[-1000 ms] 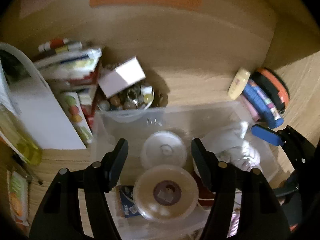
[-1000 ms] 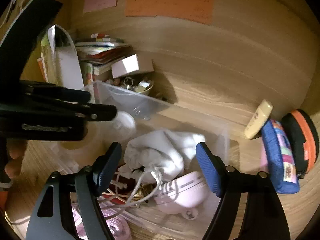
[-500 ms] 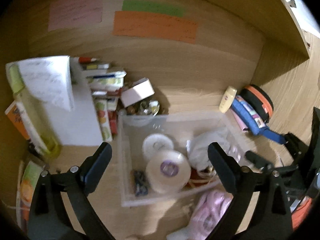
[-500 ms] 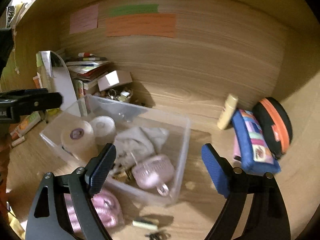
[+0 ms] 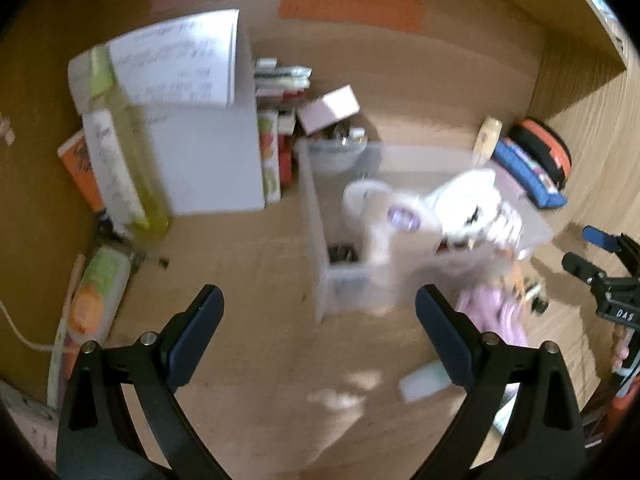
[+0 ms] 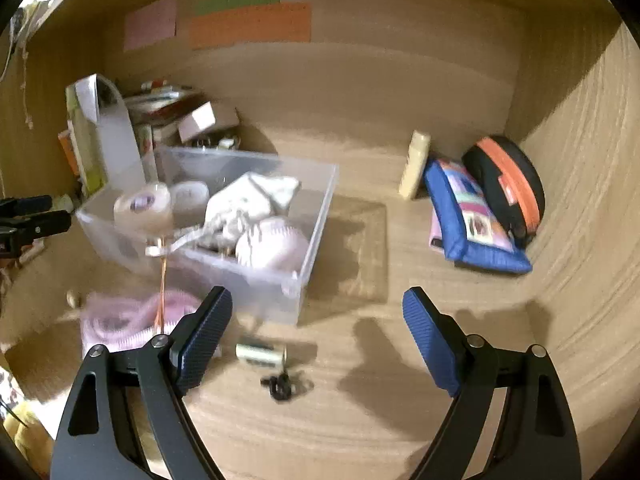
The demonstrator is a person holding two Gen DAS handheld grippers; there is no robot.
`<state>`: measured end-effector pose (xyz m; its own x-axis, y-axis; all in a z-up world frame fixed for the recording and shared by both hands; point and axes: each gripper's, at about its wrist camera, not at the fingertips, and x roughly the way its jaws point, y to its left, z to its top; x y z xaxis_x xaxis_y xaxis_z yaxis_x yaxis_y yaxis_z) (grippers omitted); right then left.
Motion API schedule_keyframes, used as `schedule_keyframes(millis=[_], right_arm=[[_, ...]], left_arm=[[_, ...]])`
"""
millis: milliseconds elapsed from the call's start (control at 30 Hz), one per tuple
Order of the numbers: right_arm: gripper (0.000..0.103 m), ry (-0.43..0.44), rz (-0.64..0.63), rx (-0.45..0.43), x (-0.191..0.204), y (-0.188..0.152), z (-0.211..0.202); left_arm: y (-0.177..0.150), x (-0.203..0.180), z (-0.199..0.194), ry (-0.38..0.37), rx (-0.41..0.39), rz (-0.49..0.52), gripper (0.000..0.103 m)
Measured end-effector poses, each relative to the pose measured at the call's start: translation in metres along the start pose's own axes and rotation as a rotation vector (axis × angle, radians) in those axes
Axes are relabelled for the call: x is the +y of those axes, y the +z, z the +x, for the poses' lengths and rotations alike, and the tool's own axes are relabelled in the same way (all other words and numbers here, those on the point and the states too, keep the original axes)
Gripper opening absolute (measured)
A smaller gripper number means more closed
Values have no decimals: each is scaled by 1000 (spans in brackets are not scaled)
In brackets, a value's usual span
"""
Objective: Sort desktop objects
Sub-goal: 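Withdraw both open grippers from the box toward the desk, then close left gripper on the seashell while right gripper closes on the black clip, then carry the seashell into the box with left gripper while right gripper carries the black clip in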
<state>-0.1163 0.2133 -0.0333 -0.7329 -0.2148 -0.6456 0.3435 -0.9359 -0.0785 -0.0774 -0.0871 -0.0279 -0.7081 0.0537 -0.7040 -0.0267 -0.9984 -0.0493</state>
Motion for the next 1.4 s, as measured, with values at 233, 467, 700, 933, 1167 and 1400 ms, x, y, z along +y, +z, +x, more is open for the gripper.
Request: schedule_keyframes(millis=[233,467,700,933,1167,1400], right_arm=[[86,10,-38,86,8,-29,8],[86,36,-14,127,12,-50,10],[85,56,-2,120,14,-55,6],[61,86,-79,145,21,-47,15],[33,116,-73,212,18,-48,36],[19,141,-54,204,15,-48,38]], left_arm=[[-41,1,17,34,107,27,98],[-65,-8,25,91,117,64,98],[-67,-14,22,57,122,60,96],[-65,-12,24,36,148,53,62],[-60,-13,23,28,148,44,48],[-56,-13,20,23,142,51,41]])
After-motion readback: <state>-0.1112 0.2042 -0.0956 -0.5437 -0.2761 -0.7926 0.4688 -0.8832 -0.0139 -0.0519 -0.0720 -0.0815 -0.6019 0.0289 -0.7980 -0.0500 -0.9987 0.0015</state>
